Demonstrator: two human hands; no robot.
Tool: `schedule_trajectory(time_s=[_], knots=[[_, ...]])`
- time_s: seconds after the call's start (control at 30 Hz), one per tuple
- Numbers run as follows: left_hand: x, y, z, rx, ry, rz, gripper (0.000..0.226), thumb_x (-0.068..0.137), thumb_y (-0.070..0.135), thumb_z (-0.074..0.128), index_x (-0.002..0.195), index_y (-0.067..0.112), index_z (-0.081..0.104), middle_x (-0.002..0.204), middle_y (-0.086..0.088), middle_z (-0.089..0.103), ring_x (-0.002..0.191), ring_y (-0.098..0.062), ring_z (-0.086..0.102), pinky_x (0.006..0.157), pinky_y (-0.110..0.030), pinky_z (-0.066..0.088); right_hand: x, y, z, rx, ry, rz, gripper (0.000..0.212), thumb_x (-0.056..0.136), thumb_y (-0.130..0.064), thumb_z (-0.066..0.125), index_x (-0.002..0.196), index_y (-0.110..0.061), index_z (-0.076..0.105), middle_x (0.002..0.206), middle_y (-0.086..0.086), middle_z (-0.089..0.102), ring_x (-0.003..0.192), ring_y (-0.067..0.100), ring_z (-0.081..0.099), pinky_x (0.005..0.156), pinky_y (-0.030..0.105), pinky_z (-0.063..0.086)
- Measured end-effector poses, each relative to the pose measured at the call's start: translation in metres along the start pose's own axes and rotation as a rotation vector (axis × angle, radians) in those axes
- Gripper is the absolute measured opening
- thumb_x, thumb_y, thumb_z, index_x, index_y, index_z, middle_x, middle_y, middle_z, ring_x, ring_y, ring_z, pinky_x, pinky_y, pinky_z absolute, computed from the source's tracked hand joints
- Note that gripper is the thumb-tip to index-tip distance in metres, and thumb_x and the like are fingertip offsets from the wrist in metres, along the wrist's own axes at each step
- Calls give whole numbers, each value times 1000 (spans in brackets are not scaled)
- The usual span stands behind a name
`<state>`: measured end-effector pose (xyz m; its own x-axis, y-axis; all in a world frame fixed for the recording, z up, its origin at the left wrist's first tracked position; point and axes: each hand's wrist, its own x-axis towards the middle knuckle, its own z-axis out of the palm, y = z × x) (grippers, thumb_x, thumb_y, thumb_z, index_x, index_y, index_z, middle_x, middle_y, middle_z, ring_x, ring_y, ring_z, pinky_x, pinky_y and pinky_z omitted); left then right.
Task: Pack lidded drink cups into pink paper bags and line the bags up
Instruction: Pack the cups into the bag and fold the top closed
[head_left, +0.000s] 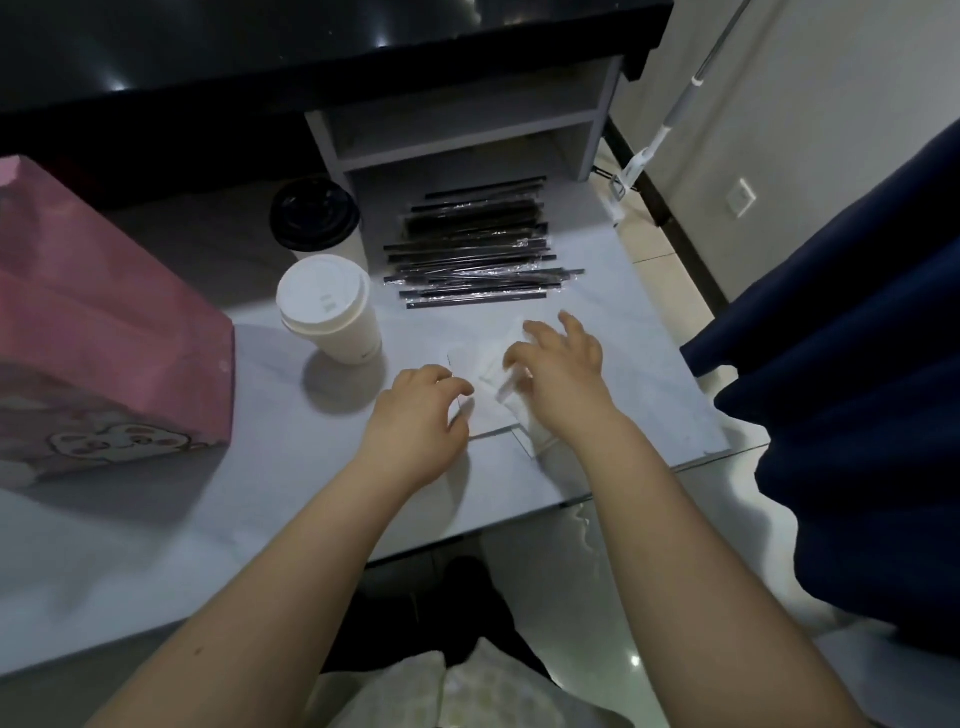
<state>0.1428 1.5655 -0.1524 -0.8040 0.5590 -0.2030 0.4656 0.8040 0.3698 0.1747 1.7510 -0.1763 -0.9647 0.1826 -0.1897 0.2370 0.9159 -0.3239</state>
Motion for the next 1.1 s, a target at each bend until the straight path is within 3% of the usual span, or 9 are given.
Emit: schedule_trajectory(time_s=[0.1,0.33,0.47,0.57,0.63,0.9,0.97,1.03,1.1], knots=[[2,0,-1,-20,17,-7,33,92,28,55,124,25,62,131,1,54,121,-26,45,96,-39,41,-4,9,7,84,100,-5,14,92,-15,56,99,-25,62,143,-4,48,144,30,10,107,37,6],[7,7,-4,-75,43,-20,34,90,23,56,123,23,64,132,-1,54,124,-27,44,99,-41,40,-11,14,9,71,226,-75,14,88,-8,57,91,-19,64,103,-7,65,121,30,38,97,36,13],[6,8,-8,-84,54,-32,33,90,24,56,122,22,63,132,-1,55,124,-26,43,100,-43,40,-8,15,9,163,122,-42,14,93,-23,55,103,-32,57,93,-15,55,117,26,34,92,33,18],[5,6,-10,-79,57,-51,33,90,23,56,123,23,63,132,0,54,125,-25,43,100,-42,40,3,10,7,202,22,71,30,95,-38,50,125,-40,46,108,-6,58,120,31,30,91,38,30],[4,6,-11,-76,53,-60,34,90,22,56,123,23,63,132,2,54,126,-24,43,100,-41,40,10,6,7,143,-4,83,37,96,-39,49,132,-38,42,111,-3,59,115,28,31,87,38,26],[1,2,-12,-76,71,-96,32,90,22,56,122,22,64,132,0,54,125,-25,43,99,-41,40,-1,6,17,203,263,62,10,91,-37,62,92,-28,67,87,-13,62,100,17,43,79,31,15],[1,3,-12,-80,71,-97,33,90,21,56,122,22,63,133,0,54,125,-25,43,100,-41,39,-2,6,21,254,249,119,10,91,-38,61,94,-29,65,87,-13,57,101,19,41,81,32,17],[2,4,-13,-79,70,-92,33,90,20,57,123,22,63,132,0,54,124,-25,43,100,-41,40,2,5,20,323,168,236,18,92,-40,58,110,-38,58,96,-11,51,102,22,33,84,34,24],[2,5,-14,-74,69,-86,34,90,20,56,123,22,63,132,1,54,124,-25,44,100,-41,40,7,5,17,340,102,285,30,92,-41,57,121,-45,51,91,-13,48,93,15,19,86,37,27]])
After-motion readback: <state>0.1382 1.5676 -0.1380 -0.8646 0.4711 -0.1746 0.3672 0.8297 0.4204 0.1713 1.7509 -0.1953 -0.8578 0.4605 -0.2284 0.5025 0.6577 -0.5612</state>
